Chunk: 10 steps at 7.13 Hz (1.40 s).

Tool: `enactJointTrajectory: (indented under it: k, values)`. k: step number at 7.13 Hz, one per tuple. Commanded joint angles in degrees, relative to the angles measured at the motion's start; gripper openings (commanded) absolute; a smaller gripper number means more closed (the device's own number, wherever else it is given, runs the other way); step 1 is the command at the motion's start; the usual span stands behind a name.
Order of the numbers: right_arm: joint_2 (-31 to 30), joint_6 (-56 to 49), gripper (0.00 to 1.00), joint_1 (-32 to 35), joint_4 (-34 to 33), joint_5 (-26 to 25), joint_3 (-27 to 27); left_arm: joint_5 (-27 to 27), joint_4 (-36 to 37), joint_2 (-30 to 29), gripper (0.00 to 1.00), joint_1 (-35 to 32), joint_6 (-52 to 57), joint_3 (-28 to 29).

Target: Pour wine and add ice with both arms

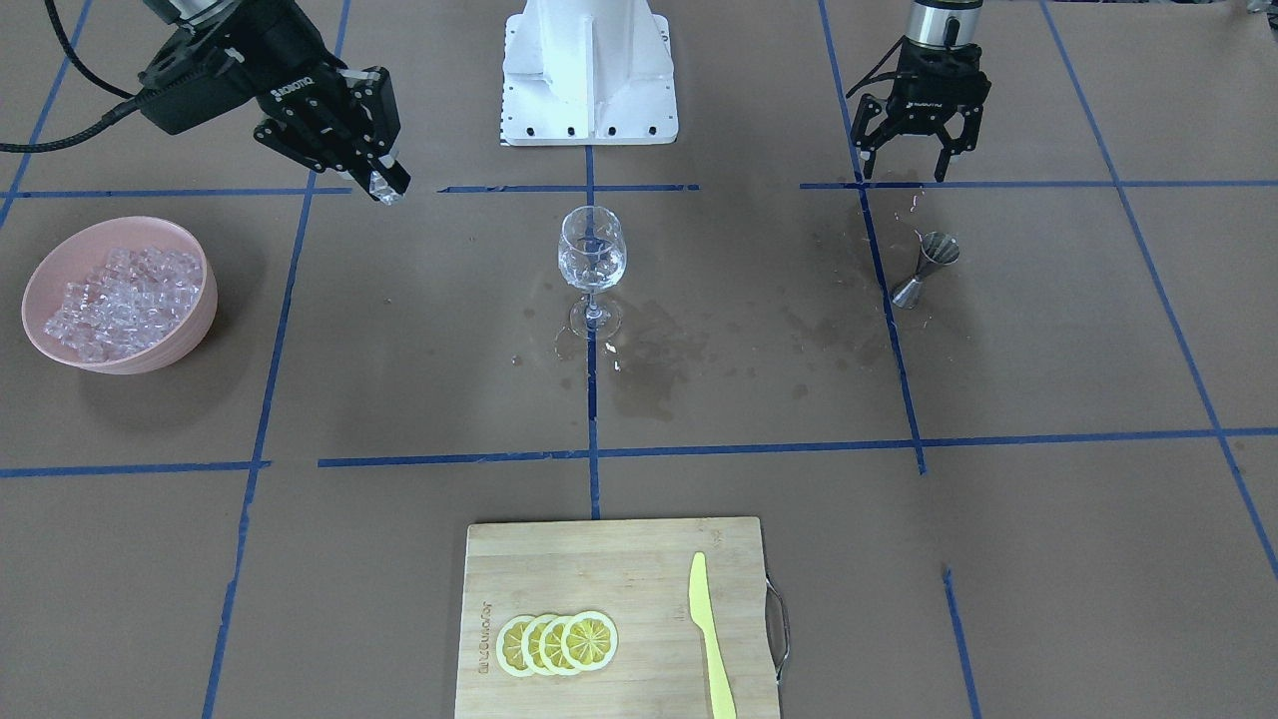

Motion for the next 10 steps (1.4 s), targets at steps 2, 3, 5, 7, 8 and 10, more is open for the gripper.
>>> enactJointTrajectory:
  k: [2,3,5,7,8,10]
  values:
    - [3.59,1.84,0.0,-5.61,-1.95,-4.16,-0.41,-9.44,5.63,-0.05,1.0,-5.17,3.82,-4.39]
    - [5.35,1.93,0.0,-7.54,-3.45,-5.74,-0.58,-12.69,5.65,-0.06,1.0,-8.41,7.76,-5.36]
    - [7.81,1.93,0.0,-9.83,-3.99,-8.03,-2.59,-15.71,5.56,-0.23,1.0,-12.13,10.17,-5.98]
    - [10.19,1.93,0.0,-10.54,-3.99,-9.26,-5.32,-18.69,5.56,-0.23,1.0,-14.32,12.1,-6.95]
    - [11.68,2.1,0.0,-10.72,-3.99,-9.7,-7.16,-18.88,5.56,-0.23,1.0,-14.51,12.1,-7.21]
    - [13.8,2.11,0.0,-12.03,-3.9,-11.45,-9.89,-21.84,5.74,-0.06,1.0,-17.73,15.67,-8.26]
